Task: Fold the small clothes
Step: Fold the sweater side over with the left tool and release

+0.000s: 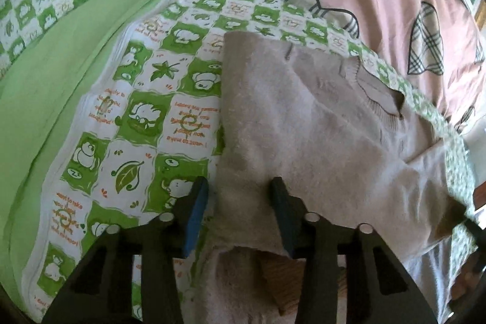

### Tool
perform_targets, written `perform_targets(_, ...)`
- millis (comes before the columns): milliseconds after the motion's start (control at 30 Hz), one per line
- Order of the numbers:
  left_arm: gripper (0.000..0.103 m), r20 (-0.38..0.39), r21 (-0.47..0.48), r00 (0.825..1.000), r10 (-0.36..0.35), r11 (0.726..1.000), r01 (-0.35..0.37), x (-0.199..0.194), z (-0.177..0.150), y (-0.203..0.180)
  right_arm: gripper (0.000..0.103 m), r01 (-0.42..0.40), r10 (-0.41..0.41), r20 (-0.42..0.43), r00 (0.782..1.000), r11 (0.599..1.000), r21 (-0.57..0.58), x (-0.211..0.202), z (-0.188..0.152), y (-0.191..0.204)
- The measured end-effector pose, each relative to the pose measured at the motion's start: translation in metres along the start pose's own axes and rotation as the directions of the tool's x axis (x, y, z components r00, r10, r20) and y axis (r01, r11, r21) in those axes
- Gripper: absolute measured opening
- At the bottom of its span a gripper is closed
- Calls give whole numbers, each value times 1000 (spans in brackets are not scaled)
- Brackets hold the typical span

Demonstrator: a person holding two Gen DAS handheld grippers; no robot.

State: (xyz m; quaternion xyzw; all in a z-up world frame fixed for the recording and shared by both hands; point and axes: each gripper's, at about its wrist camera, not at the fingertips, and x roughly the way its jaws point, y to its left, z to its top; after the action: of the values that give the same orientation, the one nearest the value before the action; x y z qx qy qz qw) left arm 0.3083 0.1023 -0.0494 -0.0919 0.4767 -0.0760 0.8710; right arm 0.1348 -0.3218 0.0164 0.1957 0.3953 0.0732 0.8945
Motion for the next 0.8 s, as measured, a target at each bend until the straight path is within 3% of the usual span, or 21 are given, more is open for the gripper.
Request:
perform_targets(100,41,12,36,999,47,998,-48,1,-3,-7,5,46,-46,60,997,999,-4,-13,9,-4)
perform_targets(167,41,10,57,997,83,995,-83,10,-5,-11,6,129,-129,19,991,991,-32,5,7,-7)
perform_targets(267,42,13,59,995,98,993,-99,7,-6,-13,7,175,-176,-105,979,984,-22,39,-3,-21)
perform_targets(367,42,3,57,997,83,995,-83,-10,-14,-11,13,156,-155,-53,986,988,1,20,-8,-16)
perform_targets(533,42,18,32,999,43,999,-43,-59,-53,-5,41,113,-114,39,993,994,8,-31,-23,-7)
perform_targets(600,44,18,26,999,36,999,-37,-81,-76,-4,43,80,-80,58,995,997,3,-50,-35,-1)
perform_targets(700,57,8,5,1000,18,1000,-18,-110,-117,-4,46,37,-38,66,997,999,10,-71,-54,6)
perform_targets(800,57,-31,21,998,50,999,-49,-129,-159,-7,50,10,-11,70,997,1000,11,-86,-75,11)
